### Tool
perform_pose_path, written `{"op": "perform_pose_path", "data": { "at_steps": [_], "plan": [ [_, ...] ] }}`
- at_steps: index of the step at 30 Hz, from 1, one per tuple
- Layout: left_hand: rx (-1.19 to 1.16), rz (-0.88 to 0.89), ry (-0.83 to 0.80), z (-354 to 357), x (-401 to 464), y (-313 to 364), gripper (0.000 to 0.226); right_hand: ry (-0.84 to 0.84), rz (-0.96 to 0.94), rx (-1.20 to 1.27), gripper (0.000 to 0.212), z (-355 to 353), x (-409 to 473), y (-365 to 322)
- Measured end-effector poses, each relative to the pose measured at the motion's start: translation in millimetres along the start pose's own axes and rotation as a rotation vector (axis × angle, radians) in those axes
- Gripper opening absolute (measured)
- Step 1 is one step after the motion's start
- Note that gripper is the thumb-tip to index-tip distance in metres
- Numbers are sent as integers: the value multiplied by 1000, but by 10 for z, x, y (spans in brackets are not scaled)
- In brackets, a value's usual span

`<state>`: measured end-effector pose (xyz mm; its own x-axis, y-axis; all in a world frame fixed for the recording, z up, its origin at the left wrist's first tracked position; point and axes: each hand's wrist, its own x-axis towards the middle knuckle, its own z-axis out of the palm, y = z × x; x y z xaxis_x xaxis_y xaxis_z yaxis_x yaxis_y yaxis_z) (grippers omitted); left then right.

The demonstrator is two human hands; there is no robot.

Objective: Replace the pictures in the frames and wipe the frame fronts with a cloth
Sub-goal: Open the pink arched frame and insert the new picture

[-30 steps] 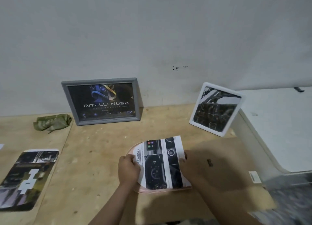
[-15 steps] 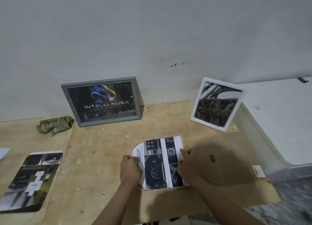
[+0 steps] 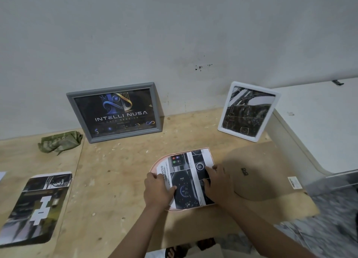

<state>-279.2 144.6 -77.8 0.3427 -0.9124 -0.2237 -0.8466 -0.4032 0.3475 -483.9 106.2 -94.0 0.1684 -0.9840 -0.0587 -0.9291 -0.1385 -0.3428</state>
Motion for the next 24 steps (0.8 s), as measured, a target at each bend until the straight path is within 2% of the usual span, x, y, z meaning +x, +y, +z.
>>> {"op": "perform_pose_path", "data": {
  "at_steps": [5, 12, 18, 24],
  "plan": [
    [66, 5, 52, 2, -21, 24, 59, 31, 0, 43, 35, 12, 13, 27],
    [-81, 86, 149, 37, -49, 360, 43, 130, 43, 61, 29, -151, 50, 245],
    [-278, 147, 73, 212, -118, 1061, 36, 178, 169, 129, 40, -477, 102, 831],
    [-425, 94, -46, 453, -275, 1832, 39, 118, 310, 82, 25, -776, 183, 1520]
  ]
}}
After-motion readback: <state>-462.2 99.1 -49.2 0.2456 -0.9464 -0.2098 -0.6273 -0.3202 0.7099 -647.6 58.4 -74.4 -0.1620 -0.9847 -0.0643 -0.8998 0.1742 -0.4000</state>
